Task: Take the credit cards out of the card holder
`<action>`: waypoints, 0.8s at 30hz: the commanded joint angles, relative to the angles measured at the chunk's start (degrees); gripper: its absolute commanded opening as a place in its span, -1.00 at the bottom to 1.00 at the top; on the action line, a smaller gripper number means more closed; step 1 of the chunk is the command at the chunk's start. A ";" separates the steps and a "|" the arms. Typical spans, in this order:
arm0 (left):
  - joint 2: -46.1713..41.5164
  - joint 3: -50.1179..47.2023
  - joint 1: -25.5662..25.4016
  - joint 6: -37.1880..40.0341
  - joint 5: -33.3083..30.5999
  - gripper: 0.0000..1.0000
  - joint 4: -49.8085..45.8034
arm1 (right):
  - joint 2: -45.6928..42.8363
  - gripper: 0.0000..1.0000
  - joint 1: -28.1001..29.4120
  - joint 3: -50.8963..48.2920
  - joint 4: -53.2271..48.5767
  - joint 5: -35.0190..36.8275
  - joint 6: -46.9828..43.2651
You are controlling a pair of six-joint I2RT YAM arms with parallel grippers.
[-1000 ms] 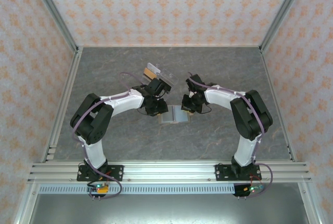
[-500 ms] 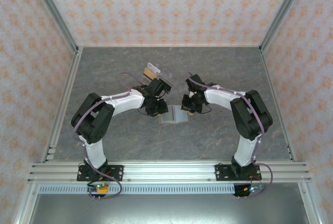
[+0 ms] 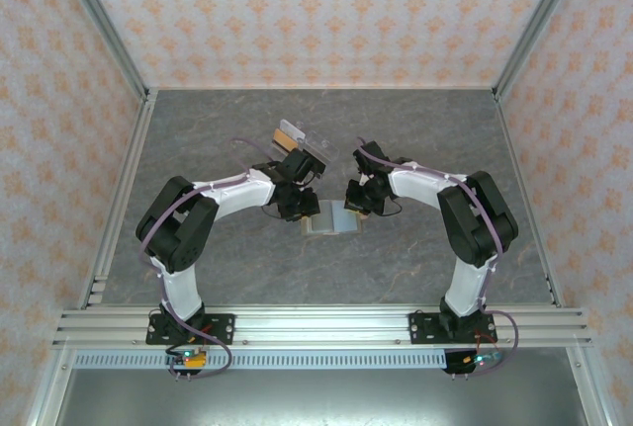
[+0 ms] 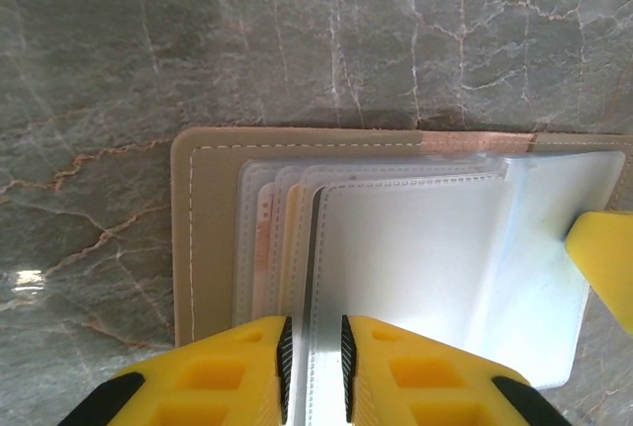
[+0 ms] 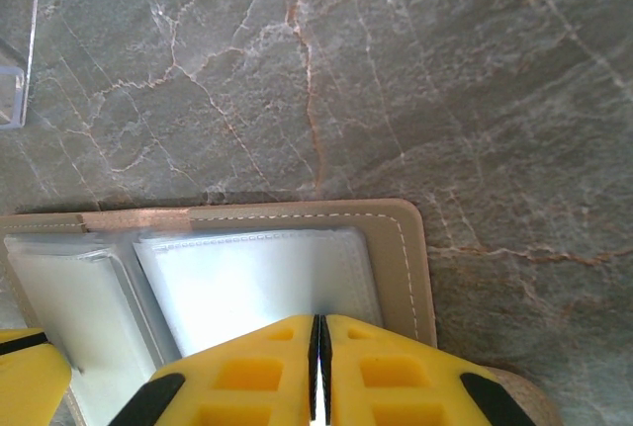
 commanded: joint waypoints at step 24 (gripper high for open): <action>-0.54 0.83 0.14 -0.69 10.22 -0.30 9.48 | -1.61 -0.74 0.16 -0.20 -0.10 2.55 -0.29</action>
